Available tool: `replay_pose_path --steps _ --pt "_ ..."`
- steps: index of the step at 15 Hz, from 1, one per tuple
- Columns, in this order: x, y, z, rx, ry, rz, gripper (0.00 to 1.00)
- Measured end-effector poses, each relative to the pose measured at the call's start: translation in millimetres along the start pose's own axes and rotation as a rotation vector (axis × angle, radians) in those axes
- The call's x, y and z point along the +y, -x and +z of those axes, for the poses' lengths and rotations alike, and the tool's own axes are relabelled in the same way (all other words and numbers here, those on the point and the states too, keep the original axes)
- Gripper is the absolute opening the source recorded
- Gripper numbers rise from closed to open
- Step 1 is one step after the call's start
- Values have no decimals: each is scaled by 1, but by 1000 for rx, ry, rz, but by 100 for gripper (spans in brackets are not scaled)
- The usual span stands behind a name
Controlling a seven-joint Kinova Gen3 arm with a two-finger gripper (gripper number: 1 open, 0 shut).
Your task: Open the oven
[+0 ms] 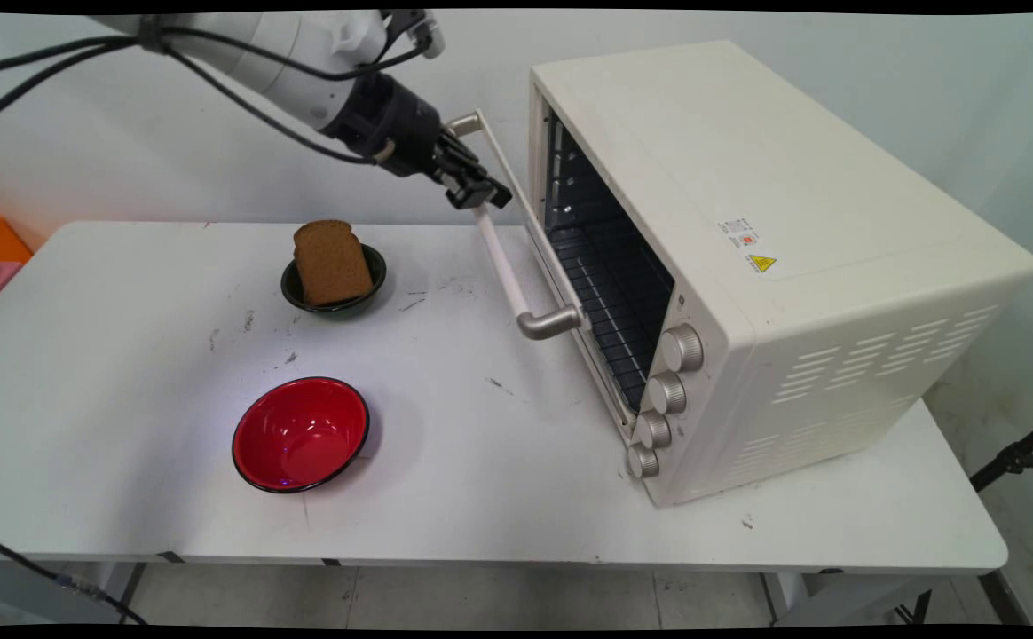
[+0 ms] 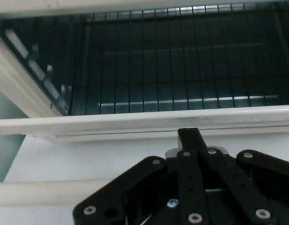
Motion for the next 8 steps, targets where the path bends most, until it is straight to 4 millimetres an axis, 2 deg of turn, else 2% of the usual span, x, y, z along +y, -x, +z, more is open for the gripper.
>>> replay_pose_path --steps 8 --pt "-6 53 -4 15 20 54 0"
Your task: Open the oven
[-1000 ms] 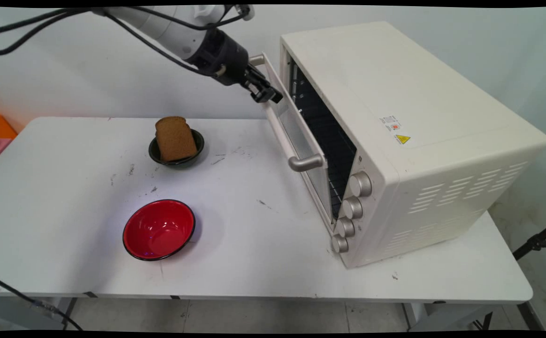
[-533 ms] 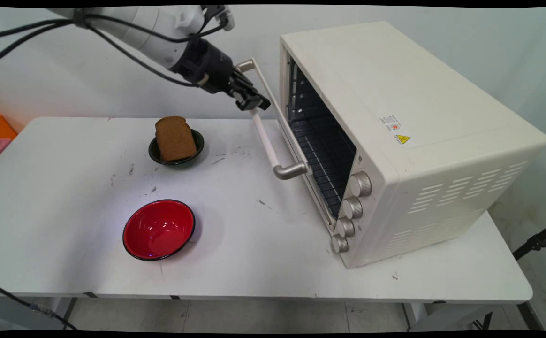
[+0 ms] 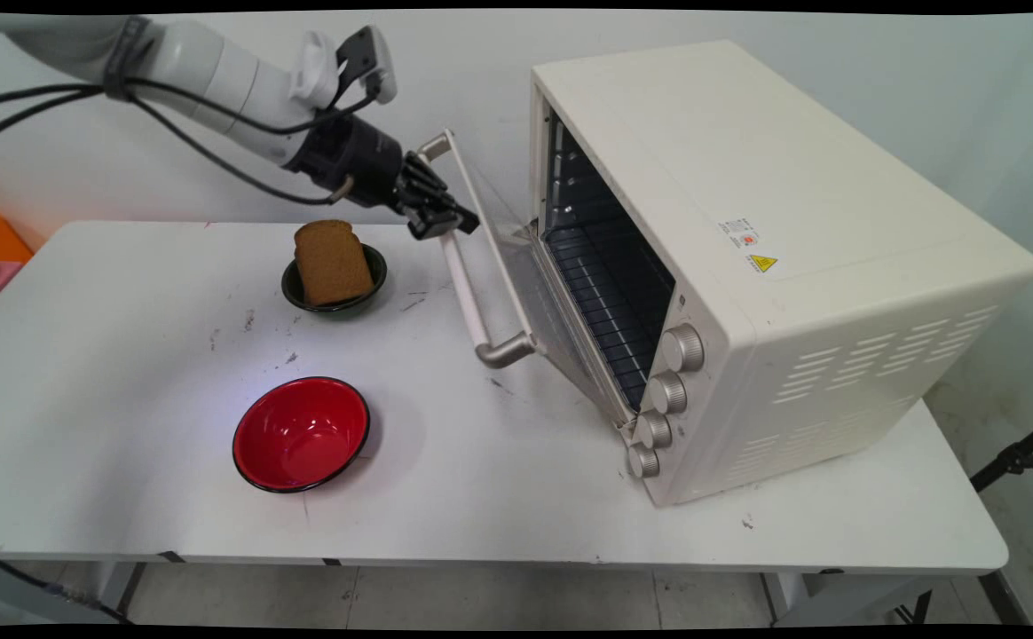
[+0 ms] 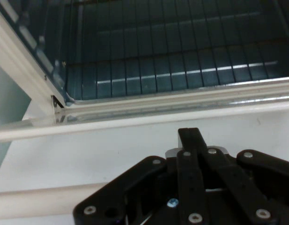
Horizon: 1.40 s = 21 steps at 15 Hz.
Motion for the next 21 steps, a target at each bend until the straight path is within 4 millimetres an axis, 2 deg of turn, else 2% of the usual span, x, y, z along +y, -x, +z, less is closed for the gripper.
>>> replay_pose_path --steps 10,21 --pt "-3 59 1 30 25 24 0" --pt "-4 119 11 27 38 -14 0"
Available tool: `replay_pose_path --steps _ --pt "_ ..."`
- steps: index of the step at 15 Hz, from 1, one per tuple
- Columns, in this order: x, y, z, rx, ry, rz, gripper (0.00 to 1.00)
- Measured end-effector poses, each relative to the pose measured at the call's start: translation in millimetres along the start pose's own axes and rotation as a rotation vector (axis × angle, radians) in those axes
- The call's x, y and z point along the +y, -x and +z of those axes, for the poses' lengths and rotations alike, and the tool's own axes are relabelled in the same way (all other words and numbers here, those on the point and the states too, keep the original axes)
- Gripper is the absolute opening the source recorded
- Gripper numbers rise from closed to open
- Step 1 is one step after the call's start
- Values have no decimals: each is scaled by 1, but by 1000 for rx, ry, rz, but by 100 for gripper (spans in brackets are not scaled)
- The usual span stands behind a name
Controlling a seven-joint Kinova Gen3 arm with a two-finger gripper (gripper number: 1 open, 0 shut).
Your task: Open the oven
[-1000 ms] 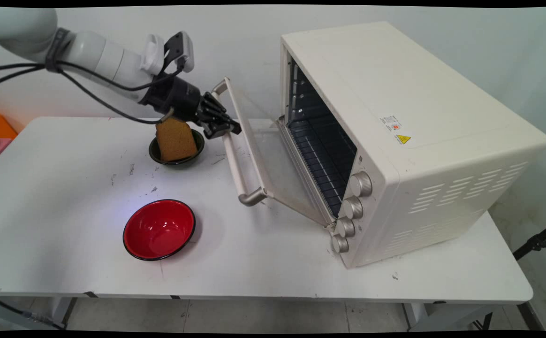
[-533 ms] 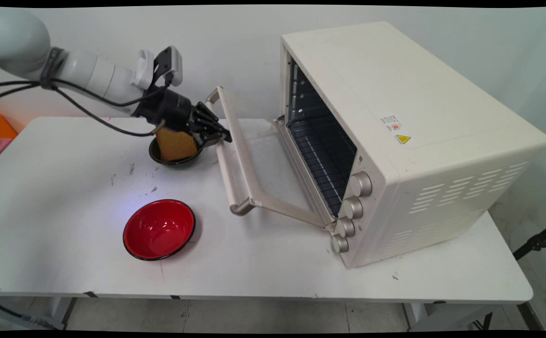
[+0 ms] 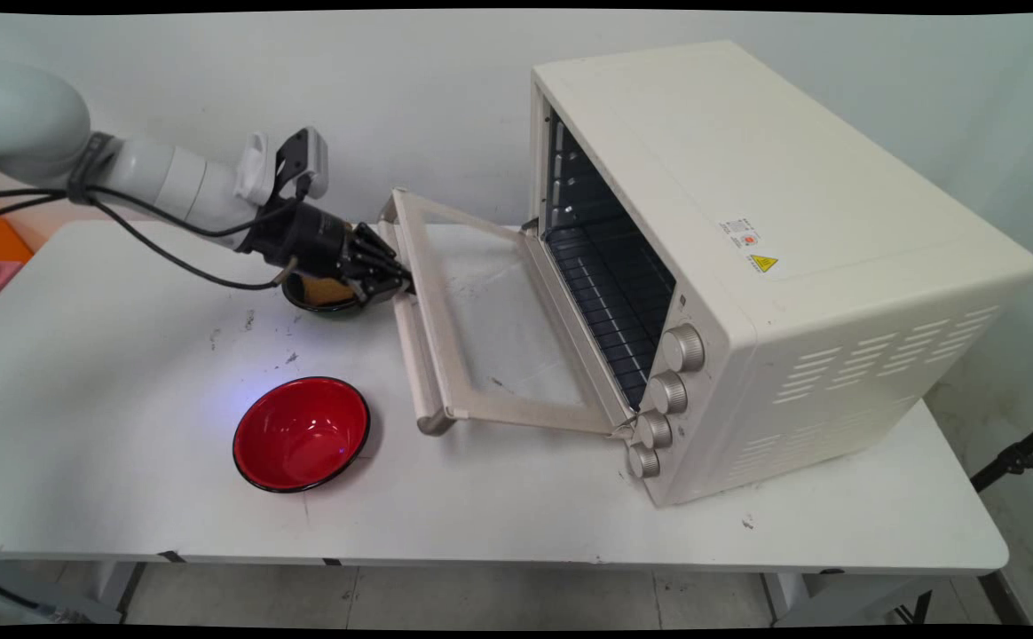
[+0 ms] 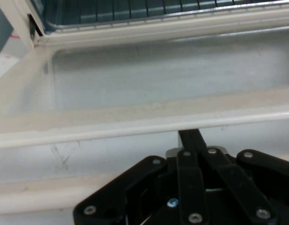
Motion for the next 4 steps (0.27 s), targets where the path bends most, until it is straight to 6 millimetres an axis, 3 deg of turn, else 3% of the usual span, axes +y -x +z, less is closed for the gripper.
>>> replay_pose_path --steps 4 --pt "2 15 -1 -5 8 -10 0"
